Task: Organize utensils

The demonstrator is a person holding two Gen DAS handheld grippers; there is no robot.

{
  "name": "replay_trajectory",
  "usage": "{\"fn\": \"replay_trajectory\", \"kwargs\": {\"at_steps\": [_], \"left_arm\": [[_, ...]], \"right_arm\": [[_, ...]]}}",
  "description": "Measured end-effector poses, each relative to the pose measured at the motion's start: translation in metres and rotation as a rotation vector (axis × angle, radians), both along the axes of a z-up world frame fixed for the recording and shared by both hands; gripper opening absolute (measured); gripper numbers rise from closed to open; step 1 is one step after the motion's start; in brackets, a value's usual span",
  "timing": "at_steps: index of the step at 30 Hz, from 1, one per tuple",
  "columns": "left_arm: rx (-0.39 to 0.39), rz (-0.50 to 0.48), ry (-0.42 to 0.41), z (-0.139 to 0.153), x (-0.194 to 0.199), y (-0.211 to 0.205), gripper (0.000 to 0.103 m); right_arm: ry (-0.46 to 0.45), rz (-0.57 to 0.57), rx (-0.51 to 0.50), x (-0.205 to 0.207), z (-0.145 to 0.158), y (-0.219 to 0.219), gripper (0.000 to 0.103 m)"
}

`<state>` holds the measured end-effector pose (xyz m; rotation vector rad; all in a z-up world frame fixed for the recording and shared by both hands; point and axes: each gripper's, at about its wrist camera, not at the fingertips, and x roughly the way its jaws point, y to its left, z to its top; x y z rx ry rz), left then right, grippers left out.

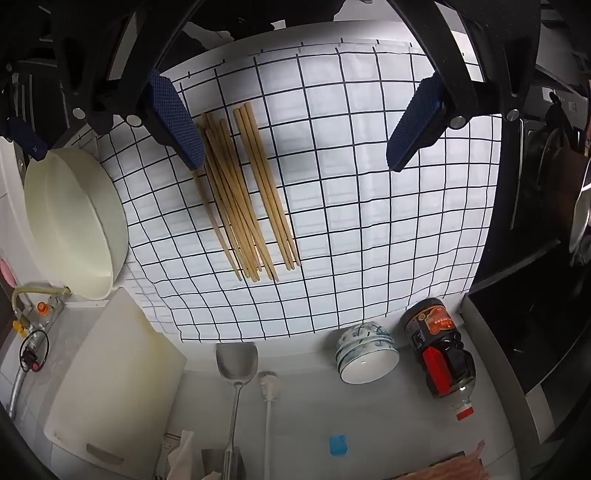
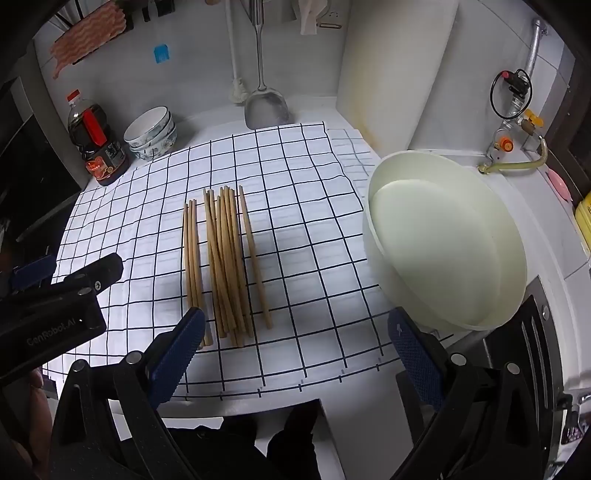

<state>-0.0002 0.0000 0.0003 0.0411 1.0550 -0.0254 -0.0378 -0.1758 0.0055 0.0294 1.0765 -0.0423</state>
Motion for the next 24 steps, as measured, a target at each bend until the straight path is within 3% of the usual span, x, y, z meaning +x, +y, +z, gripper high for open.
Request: {"fn": "replay_trajectory", "kwargs": {"at_steps": [24], "left_arm": [[-0.007,-0.004,-0.005,0.007,-0.001,0.003,0.097]], "right_arm": [[-0.004,-0.014,0.006,-0.005,0.003,-0.003,0.095]]}}
